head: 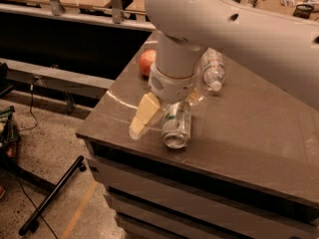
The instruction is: Place 7up can upright
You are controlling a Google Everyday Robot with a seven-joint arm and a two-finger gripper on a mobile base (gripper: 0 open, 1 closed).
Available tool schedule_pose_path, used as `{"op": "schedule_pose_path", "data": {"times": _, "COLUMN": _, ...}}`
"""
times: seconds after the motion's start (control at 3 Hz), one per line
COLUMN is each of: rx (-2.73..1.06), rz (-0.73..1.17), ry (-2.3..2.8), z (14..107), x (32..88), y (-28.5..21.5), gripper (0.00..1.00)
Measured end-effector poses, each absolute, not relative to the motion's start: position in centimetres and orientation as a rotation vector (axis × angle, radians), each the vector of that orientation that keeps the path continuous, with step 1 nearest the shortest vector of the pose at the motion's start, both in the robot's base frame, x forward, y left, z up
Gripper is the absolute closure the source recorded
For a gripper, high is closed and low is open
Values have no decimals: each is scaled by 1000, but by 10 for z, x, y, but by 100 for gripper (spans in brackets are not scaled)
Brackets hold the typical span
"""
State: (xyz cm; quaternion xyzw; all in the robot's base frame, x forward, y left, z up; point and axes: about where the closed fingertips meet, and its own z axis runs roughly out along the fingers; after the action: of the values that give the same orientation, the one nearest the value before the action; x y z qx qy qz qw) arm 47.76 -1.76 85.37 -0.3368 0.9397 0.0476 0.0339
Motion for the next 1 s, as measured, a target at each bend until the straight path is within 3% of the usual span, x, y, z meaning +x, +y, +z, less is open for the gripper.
{"op": "schedule_pose_path", "data": {"times": 1.0, "rx": -726, "rz": -24, "ry": 2984, "z": 842, "x": 504, "y": -5, "gripper": 0}}
